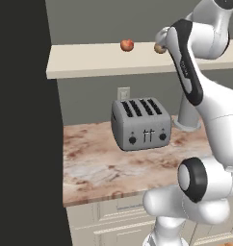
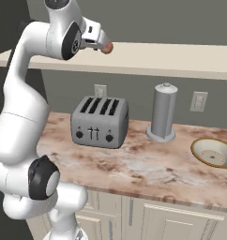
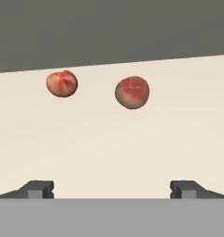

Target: Pick the peachs from the cabinet and place them in one bowl. Pick the squash from the sink and place it in the other bowl.

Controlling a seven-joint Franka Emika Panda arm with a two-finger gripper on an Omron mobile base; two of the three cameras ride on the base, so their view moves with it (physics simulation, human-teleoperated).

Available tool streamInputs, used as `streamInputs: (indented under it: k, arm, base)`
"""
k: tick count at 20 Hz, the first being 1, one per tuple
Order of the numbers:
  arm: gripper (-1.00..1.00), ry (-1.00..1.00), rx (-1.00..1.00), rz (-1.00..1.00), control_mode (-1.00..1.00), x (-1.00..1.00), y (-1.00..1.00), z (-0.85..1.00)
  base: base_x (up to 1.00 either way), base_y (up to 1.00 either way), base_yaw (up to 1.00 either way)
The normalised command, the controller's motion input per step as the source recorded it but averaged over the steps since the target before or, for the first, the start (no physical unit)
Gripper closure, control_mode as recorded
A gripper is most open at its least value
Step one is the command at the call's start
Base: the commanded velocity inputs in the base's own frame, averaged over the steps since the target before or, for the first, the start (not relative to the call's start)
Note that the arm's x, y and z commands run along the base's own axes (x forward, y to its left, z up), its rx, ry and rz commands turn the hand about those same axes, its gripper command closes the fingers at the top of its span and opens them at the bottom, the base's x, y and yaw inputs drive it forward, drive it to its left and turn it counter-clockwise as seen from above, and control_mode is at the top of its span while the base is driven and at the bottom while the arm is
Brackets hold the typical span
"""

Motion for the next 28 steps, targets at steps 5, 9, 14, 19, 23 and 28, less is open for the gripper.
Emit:
streamInputs:
  k: [5, 9, 14, 19, 23, 28]
  arm:
    - [-1.0, 0.0, 0.0, 0.0, -1.0, 0.41, -0.38, -0.01]
    - [-1.0, 0.02, 0.0, 0.0, -1.0, 0.46, -0.16, 0.0]
    - [-1.0, 0.03, 0.0, 0.0, -1.0, 0.57, -0.04, -0.02]
    - [-1.0, 0.05, 0.0, 0.0, -1.0, 0.51, 0.0, -0.01]
    - [-1.0, 0.05, 0.0, 0.0, -1.0, 0.54, 0.0, -0.02]
    - [-1.0, 0.05, 0.0, 0.0, -1.0, 0.55, 0.0, -0.04]
  base:
    - [0.0, 0.0, 0.0]
    - [0.0, 0.0, 0.0]
    - [0.0, 0.0, 0.0]
    - [0.0, 0.0, 0.0]
    - [0.0, 0.0, 0.0]
    - [0.0, 0.0, 0.0]
